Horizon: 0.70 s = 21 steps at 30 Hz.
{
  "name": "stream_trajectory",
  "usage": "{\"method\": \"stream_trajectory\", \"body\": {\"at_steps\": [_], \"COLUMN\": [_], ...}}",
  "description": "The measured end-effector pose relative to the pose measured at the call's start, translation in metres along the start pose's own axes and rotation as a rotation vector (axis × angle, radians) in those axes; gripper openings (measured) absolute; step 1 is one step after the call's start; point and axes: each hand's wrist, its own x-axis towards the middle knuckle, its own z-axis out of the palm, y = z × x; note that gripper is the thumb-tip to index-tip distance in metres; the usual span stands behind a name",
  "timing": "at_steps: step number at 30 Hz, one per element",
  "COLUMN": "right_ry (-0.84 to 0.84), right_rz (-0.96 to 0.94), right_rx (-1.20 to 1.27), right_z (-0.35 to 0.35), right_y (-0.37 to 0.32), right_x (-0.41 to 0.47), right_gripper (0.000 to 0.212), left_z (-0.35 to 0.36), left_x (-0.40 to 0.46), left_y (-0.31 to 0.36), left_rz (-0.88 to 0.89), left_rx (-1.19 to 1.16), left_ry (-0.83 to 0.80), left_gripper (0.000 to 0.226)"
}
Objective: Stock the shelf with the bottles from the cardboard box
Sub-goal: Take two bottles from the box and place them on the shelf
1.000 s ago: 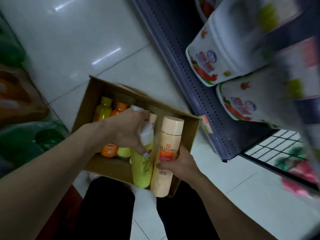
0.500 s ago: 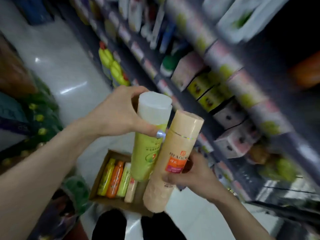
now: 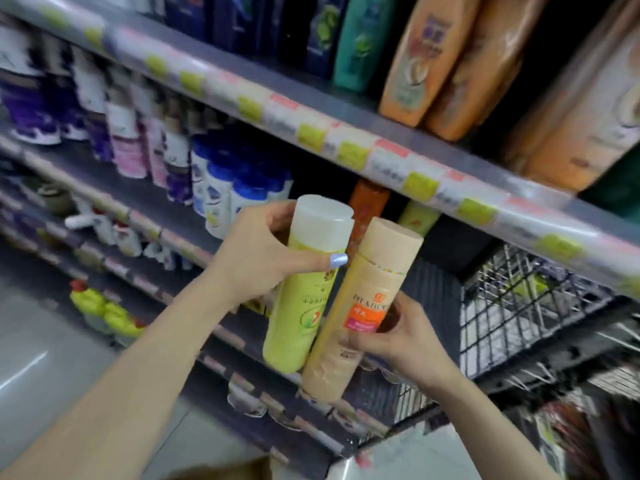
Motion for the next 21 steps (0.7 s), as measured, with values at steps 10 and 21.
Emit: {"method": "stream_trajectory", "body": {"at_steps": [10,21], "right_ry": [0.429,0.651], "right_rz": [0.043,0.164], "right_rx": [-0.048,-0.086], "right_z": [-0.063,-0.108], "right_y": [0.024,0.059], "right_x": [0.035,0.064], "right_gripper": [0.049,0.058], "left_z": [0.055,0.112], "left_x": [0.074,0.101], "left_y": [-0.008,-0.035], "left_rz": [0.056,0.042], "left_rx": [0.131,0.111], "left_ry": [-0.004,-0.053], "left_gripper": [0.055,0.070]}}
